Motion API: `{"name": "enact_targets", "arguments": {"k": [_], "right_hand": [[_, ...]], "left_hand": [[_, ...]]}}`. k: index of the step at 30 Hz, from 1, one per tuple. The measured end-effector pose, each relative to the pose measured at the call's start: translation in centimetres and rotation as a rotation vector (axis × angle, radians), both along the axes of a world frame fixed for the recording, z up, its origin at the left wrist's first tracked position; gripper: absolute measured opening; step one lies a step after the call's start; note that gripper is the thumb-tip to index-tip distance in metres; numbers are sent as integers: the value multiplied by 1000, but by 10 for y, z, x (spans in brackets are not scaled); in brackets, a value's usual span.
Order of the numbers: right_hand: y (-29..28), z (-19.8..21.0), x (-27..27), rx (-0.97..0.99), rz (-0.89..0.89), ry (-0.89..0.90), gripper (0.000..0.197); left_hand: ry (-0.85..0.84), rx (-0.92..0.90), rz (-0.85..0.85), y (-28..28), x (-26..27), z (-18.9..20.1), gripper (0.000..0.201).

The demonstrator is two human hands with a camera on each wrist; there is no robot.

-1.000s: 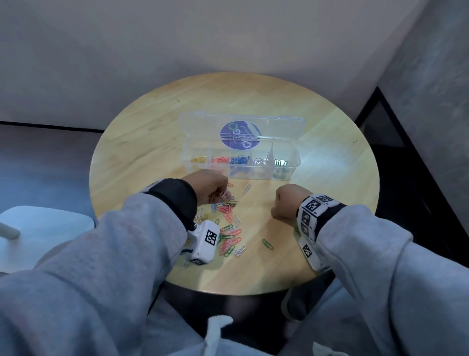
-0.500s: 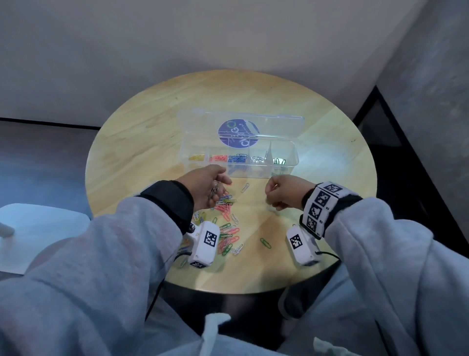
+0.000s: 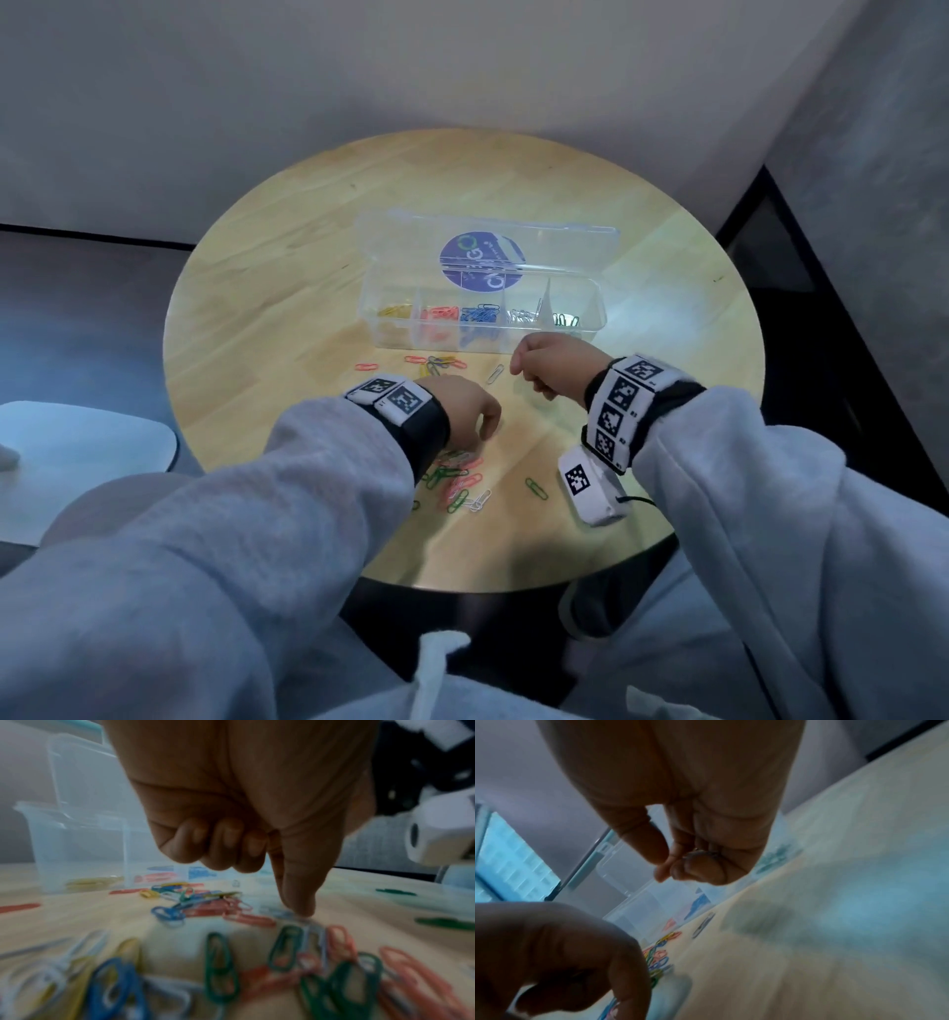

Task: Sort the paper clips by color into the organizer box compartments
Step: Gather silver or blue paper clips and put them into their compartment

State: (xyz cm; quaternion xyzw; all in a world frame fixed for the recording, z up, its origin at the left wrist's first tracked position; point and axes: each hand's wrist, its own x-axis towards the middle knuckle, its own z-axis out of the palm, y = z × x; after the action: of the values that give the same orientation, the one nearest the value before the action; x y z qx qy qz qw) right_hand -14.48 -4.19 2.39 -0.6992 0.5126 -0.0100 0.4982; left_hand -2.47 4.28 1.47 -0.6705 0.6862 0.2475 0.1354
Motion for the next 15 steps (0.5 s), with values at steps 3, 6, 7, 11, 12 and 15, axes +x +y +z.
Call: {"name": "enact_targets", "arguments": {"k": [3, 6, 7, 11, 12, 15], "right_hand": [[0, 2, 8, -226, 212, 157, 10], [0, -5, 14, -357, 342, 337, 29], [-1, -9, 15, -371, 380, 392, 36], [-3, -24, 12, -383, 388, 477, 34], [-3, -25, 11, -398, 382, 478, 26], [-4, -24, 8, -416, 384, 515, 4]], "left_hand": [[-11, 16, -1, 0, 0, -2, 10], [-16, 33, 7, -1, 2, -5, 10], [-14, 41, 15, -1, 3, -6, 13], [2, 57, 60, 1, 9, -5, 10], [29, 51, 82, 2, 12, -2, 8], [192, 67, 227, 4, 24, 11, 24]]}}
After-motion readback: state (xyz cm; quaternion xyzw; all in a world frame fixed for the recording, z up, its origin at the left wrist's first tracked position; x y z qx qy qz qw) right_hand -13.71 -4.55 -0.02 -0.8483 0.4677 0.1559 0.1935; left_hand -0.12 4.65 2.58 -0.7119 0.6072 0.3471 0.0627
